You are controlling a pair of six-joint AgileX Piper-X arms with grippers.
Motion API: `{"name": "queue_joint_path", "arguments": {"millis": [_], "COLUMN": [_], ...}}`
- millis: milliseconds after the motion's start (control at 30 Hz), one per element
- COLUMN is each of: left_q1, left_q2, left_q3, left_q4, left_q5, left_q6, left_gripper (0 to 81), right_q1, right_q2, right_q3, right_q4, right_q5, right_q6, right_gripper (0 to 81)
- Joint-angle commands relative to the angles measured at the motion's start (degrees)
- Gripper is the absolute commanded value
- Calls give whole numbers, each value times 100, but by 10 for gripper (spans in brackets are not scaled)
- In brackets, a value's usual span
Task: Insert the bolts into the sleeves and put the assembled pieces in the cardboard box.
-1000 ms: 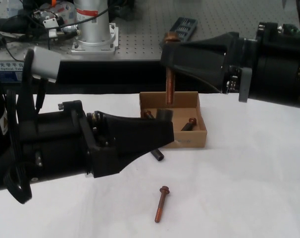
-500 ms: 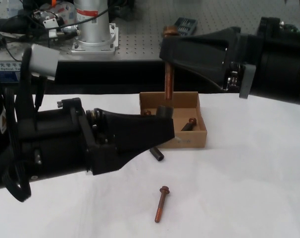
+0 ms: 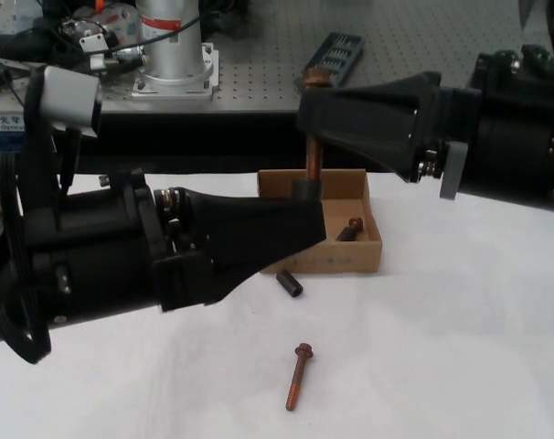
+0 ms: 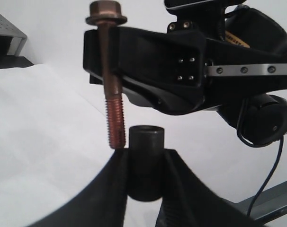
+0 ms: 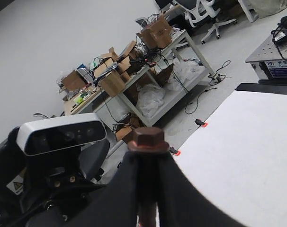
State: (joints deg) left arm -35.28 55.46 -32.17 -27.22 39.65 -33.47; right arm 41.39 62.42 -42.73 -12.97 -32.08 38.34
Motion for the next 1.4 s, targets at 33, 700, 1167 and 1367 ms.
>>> {"name": "queue_joint_path", "arguments": {"millis": [33,700,1167,1367], "left_q1": [-6,-6,-6,-6], "left_q2": [-37,-37,-37,-37], "left_q3": [-31,-31,-31,-31], "left_q4": [-142,540,138,138], "left_q5": [60,-83,-68,-68], "left_q6": [-87,519,123,108], "left_gripper": [6,6,6,6], "right_q1": [10,5,9,9], "right_q2": [-31,-31,-31,-31], "right_q3": [-32,-32,-32,-32], "right_q4": [-65,-805,-670,-670], "right_q5": [-113,-344,-344,-344], "right_q6": [-8,619,556,538], "right_gripper": [16,16,16,16]}}
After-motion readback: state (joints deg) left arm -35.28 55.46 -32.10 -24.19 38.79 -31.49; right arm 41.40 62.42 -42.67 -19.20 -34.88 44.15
